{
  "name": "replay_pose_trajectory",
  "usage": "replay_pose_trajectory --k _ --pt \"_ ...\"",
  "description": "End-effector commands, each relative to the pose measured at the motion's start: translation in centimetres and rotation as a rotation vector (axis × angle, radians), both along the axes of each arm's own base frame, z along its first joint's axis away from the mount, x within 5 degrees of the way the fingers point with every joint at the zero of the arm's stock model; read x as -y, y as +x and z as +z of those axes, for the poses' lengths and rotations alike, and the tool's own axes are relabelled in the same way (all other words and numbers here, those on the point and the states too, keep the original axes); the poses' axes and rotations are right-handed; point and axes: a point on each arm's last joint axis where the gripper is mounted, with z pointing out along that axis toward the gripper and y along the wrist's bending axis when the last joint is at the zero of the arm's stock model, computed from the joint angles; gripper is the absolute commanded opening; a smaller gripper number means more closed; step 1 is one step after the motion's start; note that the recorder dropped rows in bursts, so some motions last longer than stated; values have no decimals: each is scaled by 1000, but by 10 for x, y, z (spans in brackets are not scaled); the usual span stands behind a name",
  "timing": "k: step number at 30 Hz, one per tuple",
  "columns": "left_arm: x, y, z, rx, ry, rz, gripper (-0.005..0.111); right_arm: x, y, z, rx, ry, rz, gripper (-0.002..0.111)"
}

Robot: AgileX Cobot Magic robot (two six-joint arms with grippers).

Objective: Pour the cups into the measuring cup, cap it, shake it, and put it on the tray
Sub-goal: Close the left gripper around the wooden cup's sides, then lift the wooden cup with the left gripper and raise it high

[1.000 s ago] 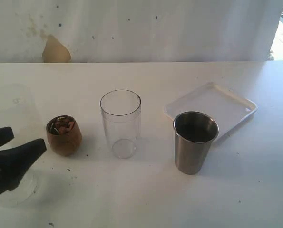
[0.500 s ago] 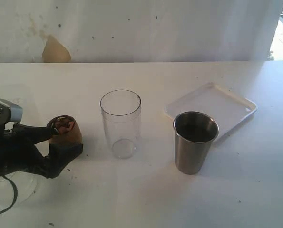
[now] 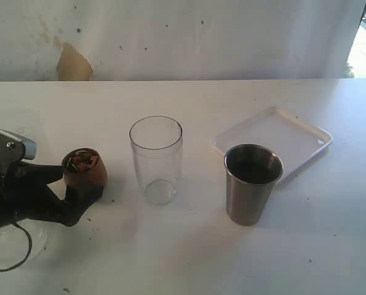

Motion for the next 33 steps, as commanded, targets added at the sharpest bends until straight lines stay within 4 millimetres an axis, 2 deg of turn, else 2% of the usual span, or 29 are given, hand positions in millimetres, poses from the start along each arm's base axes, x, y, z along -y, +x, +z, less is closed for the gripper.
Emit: replay_pose_trajectory --k 1,8,17,27,33 --pt "2 4 -12 6 8 -15 88 0 0 -1 11 -5 -5 0" --pt "2 10 -22 55 0 7 88 0 0 -1 11 -5 -5 0" --pt "9 37 -20 98 -5 3 88 0 0 -1 11 -5 -5 0" --pt "13 55 -34 82 -3 3 88 0 0 -1 11 -5 -5 0" --pt "22 65 -39 92 -5 -84 88 0 0 -1 11 -5 -5 0"
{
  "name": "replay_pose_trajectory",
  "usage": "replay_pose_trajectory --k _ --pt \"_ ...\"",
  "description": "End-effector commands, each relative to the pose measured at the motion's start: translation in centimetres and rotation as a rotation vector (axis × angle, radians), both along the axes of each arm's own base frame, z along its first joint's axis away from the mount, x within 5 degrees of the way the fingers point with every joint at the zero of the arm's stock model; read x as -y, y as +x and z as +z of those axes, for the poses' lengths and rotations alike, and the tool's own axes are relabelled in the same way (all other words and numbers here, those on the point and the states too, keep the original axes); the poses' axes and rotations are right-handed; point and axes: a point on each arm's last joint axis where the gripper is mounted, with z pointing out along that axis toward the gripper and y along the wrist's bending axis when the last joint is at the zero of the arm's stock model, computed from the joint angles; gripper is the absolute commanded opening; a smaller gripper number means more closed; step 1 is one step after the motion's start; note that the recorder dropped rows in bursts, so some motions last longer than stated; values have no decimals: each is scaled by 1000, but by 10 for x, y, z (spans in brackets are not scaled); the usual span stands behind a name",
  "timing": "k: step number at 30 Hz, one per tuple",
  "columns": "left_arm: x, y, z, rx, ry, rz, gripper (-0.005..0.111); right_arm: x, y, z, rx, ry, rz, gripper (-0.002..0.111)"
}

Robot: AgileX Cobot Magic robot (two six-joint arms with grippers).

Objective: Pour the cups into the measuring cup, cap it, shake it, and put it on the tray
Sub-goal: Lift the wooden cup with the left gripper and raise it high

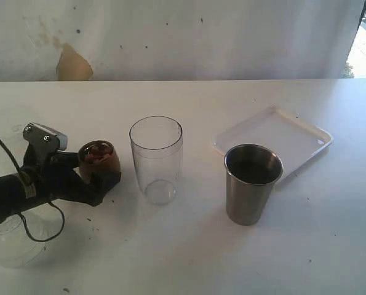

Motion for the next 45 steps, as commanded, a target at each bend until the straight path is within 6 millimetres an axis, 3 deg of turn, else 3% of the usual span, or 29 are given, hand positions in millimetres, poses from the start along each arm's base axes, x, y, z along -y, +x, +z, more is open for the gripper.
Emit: replay_pose_trajectory --k 1,23,31,45 --pt "6 6 0 17 -17 -43 88 0 0 -1 10 13 -10 0" --pt "6 13 1 79 29 -55 88 0 0 0 13 17 -11 0" --pt "9 22 -18 26 22 -43 88 0 0 0 13 17 -11 0" --pt "11 29 -11 132 -15 -43 88 0 0 0 13 17 -11 0"
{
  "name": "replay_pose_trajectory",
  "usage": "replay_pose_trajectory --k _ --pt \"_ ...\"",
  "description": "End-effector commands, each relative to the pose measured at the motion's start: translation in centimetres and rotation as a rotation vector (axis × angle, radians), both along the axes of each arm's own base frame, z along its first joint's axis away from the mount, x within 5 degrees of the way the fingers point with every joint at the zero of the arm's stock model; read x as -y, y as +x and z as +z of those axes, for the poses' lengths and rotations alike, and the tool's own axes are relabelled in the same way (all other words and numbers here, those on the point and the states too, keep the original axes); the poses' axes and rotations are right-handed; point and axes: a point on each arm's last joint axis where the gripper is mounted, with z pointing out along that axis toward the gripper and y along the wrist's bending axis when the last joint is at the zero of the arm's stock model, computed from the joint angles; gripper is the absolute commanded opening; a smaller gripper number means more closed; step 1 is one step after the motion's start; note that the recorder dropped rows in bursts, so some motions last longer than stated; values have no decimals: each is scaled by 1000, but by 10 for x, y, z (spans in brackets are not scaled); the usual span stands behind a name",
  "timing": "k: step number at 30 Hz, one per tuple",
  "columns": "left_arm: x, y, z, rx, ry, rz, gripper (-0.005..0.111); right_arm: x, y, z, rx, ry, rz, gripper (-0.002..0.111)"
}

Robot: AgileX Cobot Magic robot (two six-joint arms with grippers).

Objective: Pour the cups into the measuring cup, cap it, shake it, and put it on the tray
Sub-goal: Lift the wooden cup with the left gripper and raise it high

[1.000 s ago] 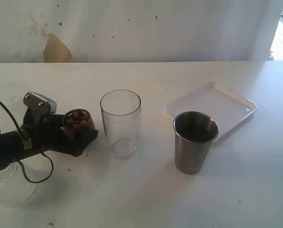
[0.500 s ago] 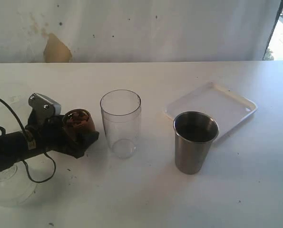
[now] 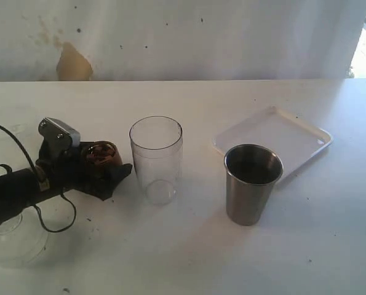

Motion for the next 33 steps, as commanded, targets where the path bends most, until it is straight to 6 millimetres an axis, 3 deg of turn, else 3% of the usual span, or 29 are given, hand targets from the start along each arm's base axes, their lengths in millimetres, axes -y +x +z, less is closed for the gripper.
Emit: replay_pose_trajectory --k 1,7,16,18,21,23,29,33 --pt "0 5 -3 2 -3 26 88 0 0 -1 9 -1 -6 0" --pt "2 9 -13 -21 13 13 88 0 0 -1 9 -1 -6 0" --pt "1 18 -9 -6 -5 51 87 0 0 -1 9 -1 -6 0" --pt "0 18 -11 -23 8 61 78 0 0 -1 9 -1 -6 0" --pt "1 17 -12 -25 16 45 42 0 0 -1 9 -1 -6 0" --pt "4 15 -11 -20 11 5 5 0 0 -1 9 -1 -6 0" --pt "6 17 7 43 -35 2 0 0 0 -1 9 -1 -6 0" --pt "6 19 34 100 -73 12 0 0 0 -1 9 -1 -6 0"
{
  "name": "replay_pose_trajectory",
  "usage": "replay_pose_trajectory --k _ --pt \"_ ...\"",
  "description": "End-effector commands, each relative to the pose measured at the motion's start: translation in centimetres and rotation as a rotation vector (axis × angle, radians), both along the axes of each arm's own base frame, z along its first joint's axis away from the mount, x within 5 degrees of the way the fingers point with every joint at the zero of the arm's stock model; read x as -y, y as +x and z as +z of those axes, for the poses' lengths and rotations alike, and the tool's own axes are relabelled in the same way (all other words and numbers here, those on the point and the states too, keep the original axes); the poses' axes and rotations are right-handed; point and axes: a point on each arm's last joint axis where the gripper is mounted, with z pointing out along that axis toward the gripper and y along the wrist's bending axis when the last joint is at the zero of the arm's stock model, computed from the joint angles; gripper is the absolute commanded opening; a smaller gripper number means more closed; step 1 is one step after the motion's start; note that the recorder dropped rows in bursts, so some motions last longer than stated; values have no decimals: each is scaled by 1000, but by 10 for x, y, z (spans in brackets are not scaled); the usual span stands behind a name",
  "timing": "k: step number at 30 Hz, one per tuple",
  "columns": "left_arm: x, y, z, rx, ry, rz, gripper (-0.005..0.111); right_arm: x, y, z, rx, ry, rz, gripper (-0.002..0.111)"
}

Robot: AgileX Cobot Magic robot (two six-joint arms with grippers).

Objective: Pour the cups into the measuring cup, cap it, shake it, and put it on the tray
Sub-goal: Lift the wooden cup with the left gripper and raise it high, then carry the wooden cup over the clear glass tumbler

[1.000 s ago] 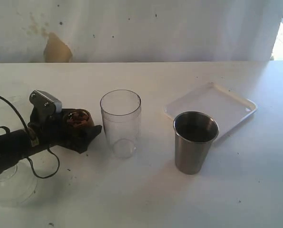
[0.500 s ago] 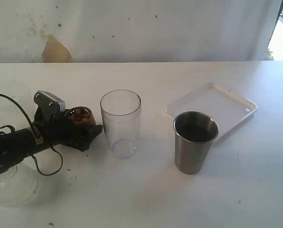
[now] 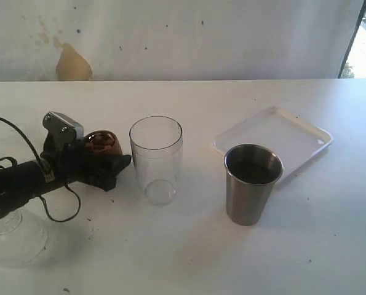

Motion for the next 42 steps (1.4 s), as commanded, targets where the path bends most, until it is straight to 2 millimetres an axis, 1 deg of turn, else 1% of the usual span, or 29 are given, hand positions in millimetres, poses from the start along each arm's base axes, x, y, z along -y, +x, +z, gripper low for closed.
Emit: replay_pose_trajectory --k 1,3,6,10,13,15,18,21,23,25,27,30,33,42 --pt "3 2 39 78 -100 11 0 0 0 -1 9 -1 -6 0" --pt "3 1 55 77 -149 16 0 0 0 -1 9 -1 -6 0" --pt "1 0 75 108 -135 28 0 0 0 -1 9 -1 -6 0" --pt "-1 12 102 113 -62 72 0 0 0 -1 9 -1 -6 0" --pt "3 22 122 111 -89 54 0 0 0 -1 9 -1 -6 0" --pt "8 29 136 118 -129 29 0 0 0 -1 9 -1 -6 0" --pt "24 37 156 165 -125 -11 0 0 0 -1 9 -1 -6 0" --pt "42 41 171 193 -85 -25 0 0 0 -1 9 -1 -6 0" --pt "54 43 179 226 -27 -34 0 0 0 -1 9 -1 -6 0" --pt "62 43 184 259 28 -45 0 0 0 -1 9 -1 -6 0" --pt "68 41 187 289 44 -67 0 0 0 -1 9 -1 -6 0" --pt "68 41 187 300 62 -69 0 0 0 -1 9 -1 -6 0" --pt "66 43 181 266 84 -50 0 0 0 -1 9 -1 -6 0" --pt "70 51 149 205 103 -67 0 0 0 -1 9 -1 -6 0"
